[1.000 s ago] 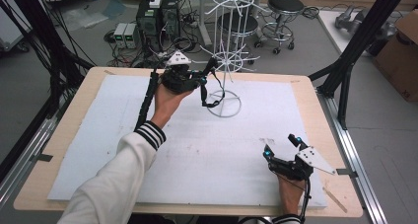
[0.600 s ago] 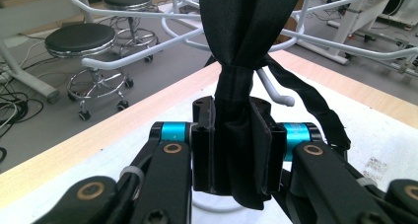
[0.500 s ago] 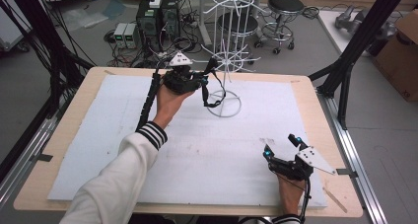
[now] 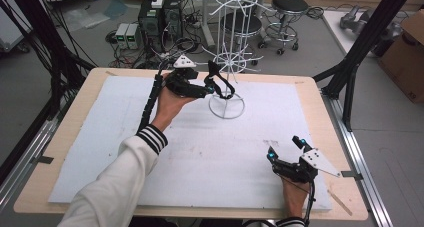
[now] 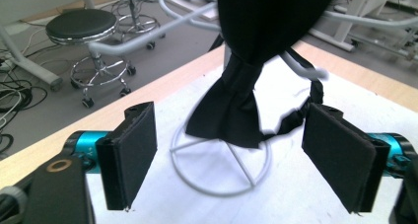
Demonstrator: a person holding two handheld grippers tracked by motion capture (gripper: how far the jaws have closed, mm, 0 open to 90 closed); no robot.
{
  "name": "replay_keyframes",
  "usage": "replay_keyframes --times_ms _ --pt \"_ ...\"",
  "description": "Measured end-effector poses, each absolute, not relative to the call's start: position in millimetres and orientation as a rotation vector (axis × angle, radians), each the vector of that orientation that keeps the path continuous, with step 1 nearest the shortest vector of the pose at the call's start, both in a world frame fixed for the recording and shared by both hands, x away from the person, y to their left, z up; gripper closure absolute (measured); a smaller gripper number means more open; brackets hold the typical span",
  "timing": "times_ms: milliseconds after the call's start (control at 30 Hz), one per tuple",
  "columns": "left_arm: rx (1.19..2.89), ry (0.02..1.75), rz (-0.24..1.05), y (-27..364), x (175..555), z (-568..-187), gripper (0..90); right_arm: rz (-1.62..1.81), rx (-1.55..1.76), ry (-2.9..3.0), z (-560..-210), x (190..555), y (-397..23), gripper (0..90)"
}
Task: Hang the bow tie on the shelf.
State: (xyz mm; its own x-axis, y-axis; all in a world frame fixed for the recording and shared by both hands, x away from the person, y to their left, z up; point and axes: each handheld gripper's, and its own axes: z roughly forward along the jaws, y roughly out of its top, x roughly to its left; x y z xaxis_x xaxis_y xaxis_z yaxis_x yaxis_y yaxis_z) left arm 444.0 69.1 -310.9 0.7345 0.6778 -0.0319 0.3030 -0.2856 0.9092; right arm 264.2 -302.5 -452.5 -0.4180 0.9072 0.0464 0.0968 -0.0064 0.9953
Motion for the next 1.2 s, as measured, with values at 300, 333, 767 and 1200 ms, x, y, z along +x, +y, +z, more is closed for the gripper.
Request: replay_keyframes --times_ms 300,333,767,1200 --pt "1.879 0.717 0.427 112 402 -325 15.3 1.525 1.076 1.576 -452 264 -305 2.9" --pt "1.872 0.705 0.423 119 394 -326 15.3 1.535 1.088 1.571 -453 263 -305 2.9" --pt "1.681 0.665 0.502 248 308 -367 15.0 1.511 1.094 1.565 -452 264 -304 2.9" --pt "1.540 0.785 0.581 295 280 -435 15.0 1.511 1.098 1.571 -452 264 -304 3.0"
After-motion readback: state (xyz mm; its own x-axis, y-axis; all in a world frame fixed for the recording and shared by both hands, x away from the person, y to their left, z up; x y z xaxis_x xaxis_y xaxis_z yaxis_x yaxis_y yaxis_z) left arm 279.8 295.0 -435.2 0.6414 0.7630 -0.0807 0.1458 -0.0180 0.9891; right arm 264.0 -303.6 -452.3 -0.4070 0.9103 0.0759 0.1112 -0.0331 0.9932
